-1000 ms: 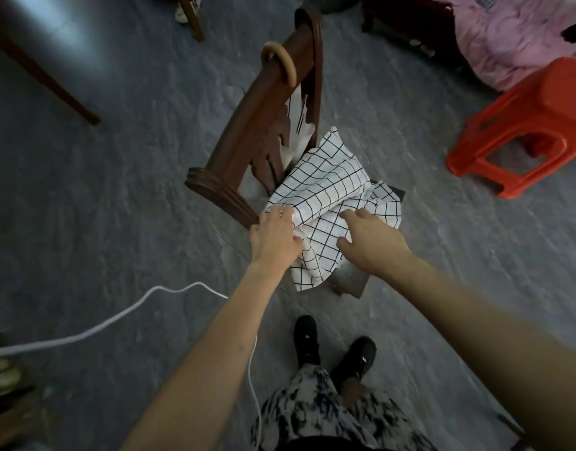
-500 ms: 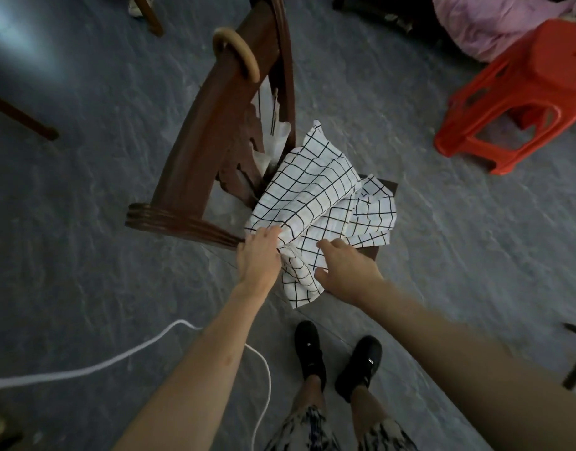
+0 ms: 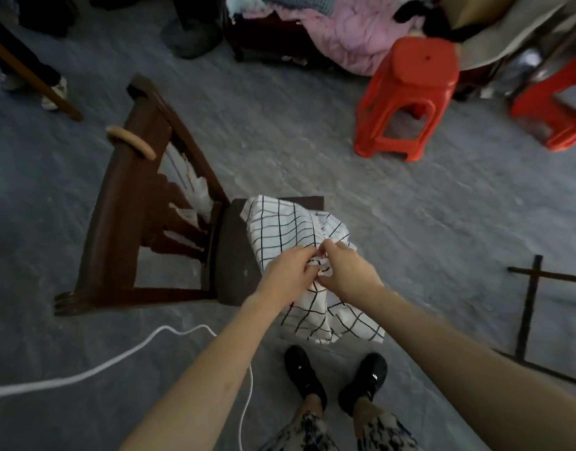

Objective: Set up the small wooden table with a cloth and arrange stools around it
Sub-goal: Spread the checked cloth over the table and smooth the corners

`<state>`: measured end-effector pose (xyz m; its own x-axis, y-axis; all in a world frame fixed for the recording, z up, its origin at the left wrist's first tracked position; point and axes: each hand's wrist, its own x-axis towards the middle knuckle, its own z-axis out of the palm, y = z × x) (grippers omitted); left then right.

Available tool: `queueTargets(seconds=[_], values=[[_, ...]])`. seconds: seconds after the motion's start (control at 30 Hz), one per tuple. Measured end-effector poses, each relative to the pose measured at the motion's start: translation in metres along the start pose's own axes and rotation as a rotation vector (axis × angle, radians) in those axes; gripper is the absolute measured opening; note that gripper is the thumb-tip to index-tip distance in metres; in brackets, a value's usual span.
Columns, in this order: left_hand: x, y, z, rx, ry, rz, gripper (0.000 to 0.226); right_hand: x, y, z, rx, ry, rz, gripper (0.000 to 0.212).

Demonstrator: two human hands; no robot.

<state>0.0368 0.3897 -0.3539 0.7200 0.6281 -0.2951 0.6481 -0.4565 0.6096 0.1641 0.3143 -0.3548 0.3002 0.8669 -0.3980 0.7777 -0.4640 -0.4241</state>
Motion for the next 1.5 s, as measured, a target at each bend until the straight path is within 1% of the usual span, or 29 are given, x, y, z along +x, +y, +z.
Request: queueTargets(seconds=[0.13, 0.23, 0.33, 0.4, 0.47, 0.53, 0.6, 0.7, 0.73, 0.9, 1.1, 1.23, 1.4, 1.5], values=[[0.027, 0.058, 0.000, 0.094, -0.123, 0.158, 0.030, -0.023, 0.045, -0.035, 0.070, 0.105, 0.045, 0.040], [0.041, 0.108, 0.010, 0.153, -0.193, 0.287, 0.031, -0.049, 0.085, -0.063, 0.163, 0.142, 0.098, 0.039], [0.048, 0.168, 0.021, 0.233, -0.248, 0.428, 0.034, -0.088, 0.130, -0.090, 0.318, 0.193, 0.167, 0.049], [0.051, 0.212, 0.031, 0.273, -0.266, 0.503, 0.032, -0.119, 0.162, -0.104, 0.368, 0.257, 0.236, 0.058], [0.055, 0.249, 0.041, 0.300, -0.263, 0.541, 0.032, -0.142, 0.186, -0.112, 0.428, 0.321, 0.321, 0.061], [0.058, 0.290, 0.055, 0.345, -0.258, 0.584, 0.034, -0.165, 0.212, -0.121, 0.493, 0.401, 0.405, 0.061], [0.060, 0.330, 0.072, 0.402, -0.281, 0.630, 0.036, -0.187, 0.238, -0.129, 0.529, 0.458, 0.476, 0.056], [0.060, 0.388, 0.097, 0.462, -0.306, 0.697, 0.040, -0.221, 0.279, -0.145, 0.476, 0.469, 0.568, 0.031], [0.060, 0.406, 0.105, 0.472, -0.308, 0.716, 0.041, -0.232, 0.293, -0.150, 0.464, 0.477, 0.589, 0.026], [0.055, 0.489, 0.144, 0.509, -0.276, 0.825, 0.041, -0.286, 0.360, -0.182, 0.439, 0.589, 0.655, 0.008], [0.048, 0.582, 0.181, 0.550, -0.246, 0.963, 0.045, -0.348, 0.416, -0.228, 0.431, 0.781, 0.753, 0.028], [0.048, 0.631, 0.205, 0.590, -0.239, 1.072, 0.043, -0.383, 0.442, -0.248, 0.410, 0.871, 0.811, 0.035], [0.057, 0.680, 0.236, 0.733, -0.229, 1.203, 0.036, -0.420, 0.479, -0.266, 0.197, 0.892, 0.841, 0.027], [0.065, 0.711, 0.258, 0.750, -0.232, 1.304, 0.035, -0.443, 0.505, -0.274, 0.019, 0.881, 0.867, 0.023]])
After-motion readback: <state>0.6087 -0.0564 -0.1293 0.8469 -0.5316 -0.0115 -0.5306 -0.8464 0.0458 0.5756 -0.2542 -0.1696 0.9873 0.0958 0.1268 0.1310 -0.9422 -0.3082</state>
